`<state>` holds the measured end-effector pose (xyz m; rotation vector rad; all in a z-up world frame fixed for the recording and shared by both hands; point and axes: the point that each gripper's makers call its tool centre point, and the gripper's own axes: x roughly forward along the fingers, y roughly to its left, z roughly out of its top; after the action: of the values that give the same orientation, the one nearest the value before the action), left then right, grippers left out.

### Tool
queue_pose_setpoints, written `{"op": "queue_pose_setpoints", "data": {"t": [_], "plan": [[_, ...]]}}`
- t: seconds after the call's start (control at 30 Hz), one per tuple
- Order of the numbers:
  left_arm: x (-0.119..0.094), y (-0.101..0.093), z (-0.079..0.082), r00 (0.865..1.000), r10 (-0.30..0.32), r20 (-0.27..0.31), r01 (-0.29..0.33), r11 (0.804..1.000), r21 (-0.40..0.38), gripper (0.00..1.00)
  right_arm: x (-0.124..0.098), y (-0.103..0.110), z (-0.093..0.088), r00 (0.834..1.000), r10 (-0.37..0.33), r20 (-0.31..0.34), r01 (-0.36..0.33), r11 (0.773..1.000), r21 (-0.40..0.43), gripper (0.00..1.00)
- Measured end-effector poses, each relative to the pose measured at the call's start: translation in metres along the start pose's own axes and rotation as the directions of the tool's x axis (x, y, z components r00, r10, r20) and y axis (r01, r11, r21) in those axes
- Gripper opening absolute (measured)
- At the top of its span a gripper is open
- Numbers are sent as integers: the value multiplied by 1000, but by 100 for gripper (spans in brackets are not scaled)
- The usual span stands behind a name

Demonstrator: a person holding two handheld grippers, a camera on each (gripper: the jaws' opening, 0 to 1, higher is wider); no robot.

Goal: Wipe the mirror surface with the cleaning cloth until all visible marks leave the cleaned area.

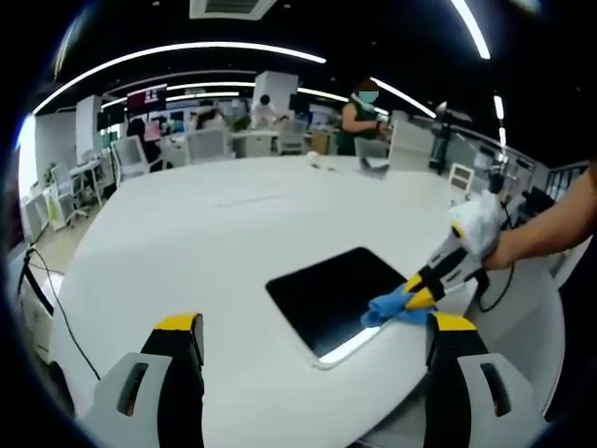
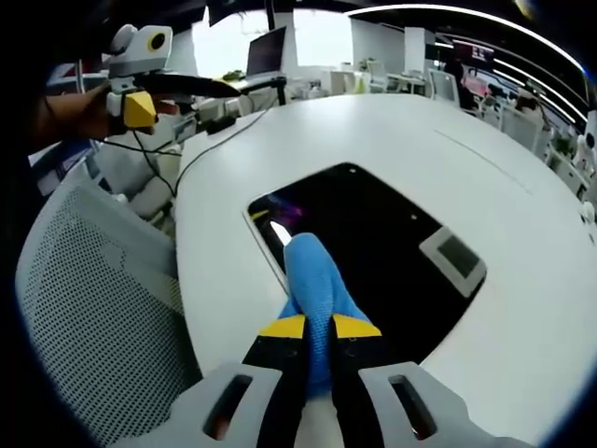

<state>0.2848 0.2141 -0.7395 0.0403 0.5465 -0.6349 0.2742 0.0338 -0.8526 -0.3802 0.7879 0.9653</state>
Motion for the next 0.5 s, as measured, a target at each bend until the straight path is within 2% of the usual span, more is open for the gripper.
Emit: {"op": "queue_pose_setpoints", "data": {"t": [0.23, 0.5], "plan": [[3, 1, 2, 1000, -5, -3, 5, 1000, 1, 100, -6, -7, -7, 1000, 3, -14, -3, 1000, -18, 4], [5, 1, 3, 1000, -8, -11, 8, 1000, 6, 100, -15, -15, -16, 1000, 7, -19, -7, 1000, 0, 4]]}}
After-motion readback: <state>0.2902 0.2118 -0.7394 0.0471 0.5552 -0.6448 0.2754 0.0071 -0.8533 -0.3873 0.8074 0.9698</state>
